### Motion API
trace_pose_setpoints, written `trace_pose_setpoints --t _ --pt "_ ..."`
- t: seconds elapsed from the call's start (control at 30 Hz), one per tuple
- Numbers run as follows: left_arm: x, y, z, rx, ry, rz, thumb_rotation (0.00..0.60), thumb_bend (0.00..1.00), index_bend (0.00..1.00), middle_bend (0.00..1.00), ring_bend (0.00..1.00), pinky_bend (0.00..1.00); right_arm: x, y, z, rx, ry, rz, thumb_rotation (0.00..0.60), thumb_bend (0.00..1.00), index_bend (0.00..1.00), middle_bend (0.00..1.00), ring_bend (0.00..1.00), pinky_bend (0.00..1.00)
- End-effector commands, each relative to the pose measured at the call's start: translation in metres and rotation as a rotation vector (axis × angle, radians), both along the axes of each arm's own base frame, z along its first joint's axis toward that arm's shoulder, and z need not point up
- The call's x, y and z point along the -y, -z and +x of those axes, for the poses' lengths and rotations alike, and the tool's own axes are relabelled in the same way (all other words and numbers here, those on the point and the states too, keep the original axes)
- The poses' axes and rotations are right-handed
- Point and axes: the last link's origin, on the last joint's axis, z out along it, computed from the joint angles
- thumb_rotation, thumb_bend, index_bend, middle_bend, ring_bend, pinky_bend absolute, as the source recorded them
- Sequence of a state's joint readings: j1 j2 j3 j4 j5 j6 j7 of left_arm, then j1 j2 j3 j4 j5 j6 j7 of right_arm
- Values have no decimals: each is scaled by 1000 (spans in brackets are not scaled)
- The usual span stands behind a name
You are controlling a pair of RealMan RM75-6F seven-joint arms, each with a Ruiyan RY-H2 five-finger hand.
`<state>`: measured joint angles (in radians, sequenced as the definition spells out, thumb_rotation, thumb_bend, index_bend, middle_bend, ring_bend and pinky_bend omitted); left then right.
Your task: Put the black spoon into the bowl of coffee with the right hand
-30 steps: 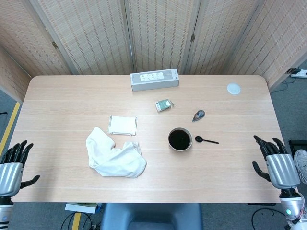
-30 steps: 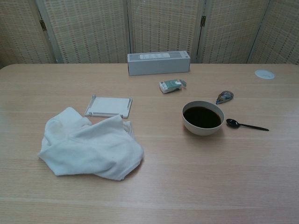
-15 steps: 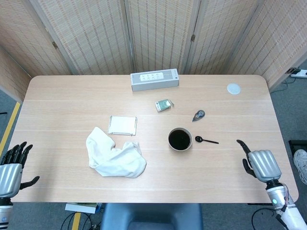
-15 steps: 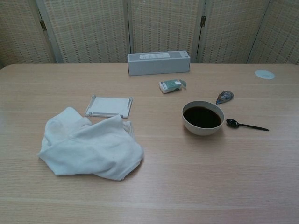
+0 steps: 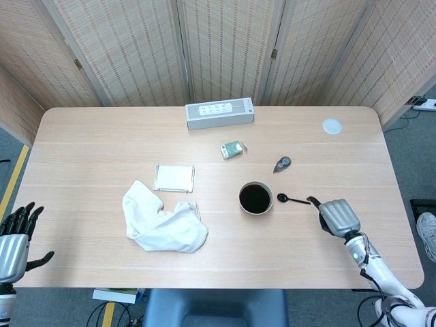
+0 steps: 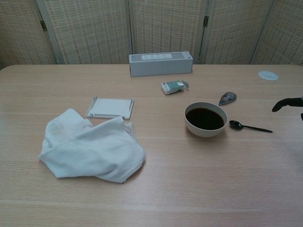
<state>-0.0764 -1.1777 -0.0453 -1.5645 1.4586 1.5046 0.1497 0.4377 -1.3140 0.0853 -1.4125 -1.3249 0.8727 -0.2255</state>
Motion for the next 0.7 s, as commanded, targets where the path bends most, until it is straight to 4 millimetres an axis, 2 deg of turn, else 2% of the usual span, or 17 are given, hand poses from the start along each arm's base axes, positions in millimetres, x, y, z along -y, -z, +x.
trace_pose_setpoints --t 0.03,0.4,0.7 --pt "1 0 0 2 4 5 600 154 122 61 72 141 15 16 3 6 11 32 600 1000 199 1000 1000 1000" --pt "3 -1 -4 -8 -12 8 600 153 123 61 72 141 38 52 13 13 -17 96 600 1000 207 1000 1000 1000" --pt "5 -3 -6 -10 -24 14 600 153 123 61 72 141 49 67 18 18 -27 118 600 1000 208 1000 1000 1000"
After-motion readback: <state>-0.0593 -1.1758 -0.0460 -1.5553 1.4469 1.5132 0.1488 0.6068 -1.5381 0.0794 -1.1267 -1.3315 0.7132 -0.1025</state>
